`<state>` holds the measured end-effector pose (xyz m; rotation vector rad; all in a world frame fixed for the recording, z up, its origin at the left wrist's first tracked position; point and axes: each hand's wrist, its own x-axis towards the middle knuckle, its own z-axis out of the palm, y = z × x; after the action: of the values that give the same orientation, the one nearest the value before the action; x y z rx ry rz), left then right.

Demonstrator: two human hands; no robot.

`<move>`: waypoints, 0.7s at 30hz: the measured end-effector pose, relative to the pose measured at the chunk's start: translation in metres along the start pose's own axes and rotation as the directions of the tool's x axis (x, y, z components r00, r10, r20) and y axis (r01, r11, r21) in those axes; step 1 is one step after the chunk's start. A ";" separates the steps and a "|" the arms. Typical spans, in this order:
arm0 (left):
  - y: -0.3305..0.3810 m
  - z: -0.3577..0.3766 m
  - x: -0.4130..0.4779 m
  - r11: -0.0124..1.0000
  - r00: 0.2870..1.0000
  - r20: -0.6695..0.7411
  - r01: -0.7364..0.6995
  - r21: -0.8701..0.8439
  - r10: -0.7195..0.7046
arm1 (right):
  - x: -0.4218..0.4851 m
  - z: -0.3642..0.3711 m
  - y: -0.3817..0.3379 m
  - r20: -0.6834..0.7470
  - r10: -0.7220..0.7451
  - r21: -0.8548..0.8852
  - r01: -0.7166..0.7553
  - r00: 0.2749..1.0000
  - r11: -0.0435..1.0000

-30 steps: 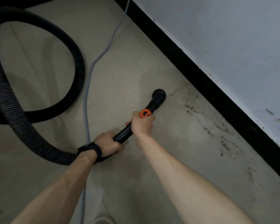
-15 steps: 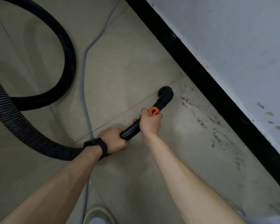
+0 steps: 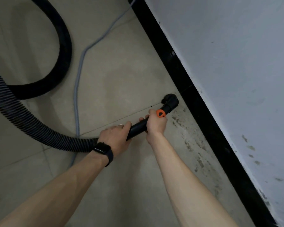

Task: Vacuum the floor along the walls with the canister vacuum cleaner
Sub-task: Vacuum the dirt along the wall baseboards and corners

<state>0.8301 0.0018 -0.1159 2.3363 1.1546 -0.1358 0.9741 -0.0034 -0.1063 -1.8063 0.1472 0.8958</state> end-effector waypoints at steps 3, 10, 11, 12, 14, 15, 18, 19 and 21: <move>0.006 0.001 0.012 1.000 1.000 -0.027 0.000 0.012 0.001 | 0.010 0.000 -0.008 -0.001 -0.002 0.009 0.002 1.000 1.000; 0.019 0.002 0.042 1.000 0.999 -0.048 -0.003 -0.026 0.002 | 0.037 0.003 -0.029 -0.044 -0.025 -0.018 0.024 0.999 1.000; 0.021 0.002 0.045 1.000 0.999 -0.053 -0.002 -0.029 0.000 | 0.040 0.002 -0.031 -0.050 -0.028 -0.022 0.027 0.998 0.999; 0.022 0.002 0.047 0.999 0.998 -0.060 0.000 -0.032 -0.002 | 0.042 0.002 -0.032 -0.051 -0.028 -0.028 0.027 0.998 0.999; 0.024 0.002 0.049 0.999 0.998 -0.069 0.002 -0.039 -0.004 | 0.045 0.002 -0.034 -0.044 -0.028 -0.045 0.026 0.999 0.999; 0.023 0.002 0.050 0.999 0.997 -0.072 0.004 -0.043 -0.007 | 0.046 0.003 -0.034 -0.043 -0.030 -0.059 0.027 0.999 0.998; 0.020 0.001 0.051 0.998 0.996 -0.089 0.018 -0.058 -0.023 | 0.048 0.007 -0.036 -0.034 -0.048 -0.090 0.045 0.998 0.995; 0.020 0.000 0.051 0.998 0.995 -0.098 0.022 -0.065 -0.028 | 0.049 0.009 -0.039 -0.024 -0.060 -0.095 0.058 0.998 0.994; 0.021 -0.002 0.053 0.996 0.993 -0.110 0.024 -0.091 -0.034 | 0.052 0.012 -0.044 -0.003 -0.086 -0.130 0.085 0.996 0.988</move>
<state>0.8791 0.0296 -0.1223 2.2733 1.2231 0.0356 1.0262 0.0416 -0.1075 -1.9226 0.0168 0.8536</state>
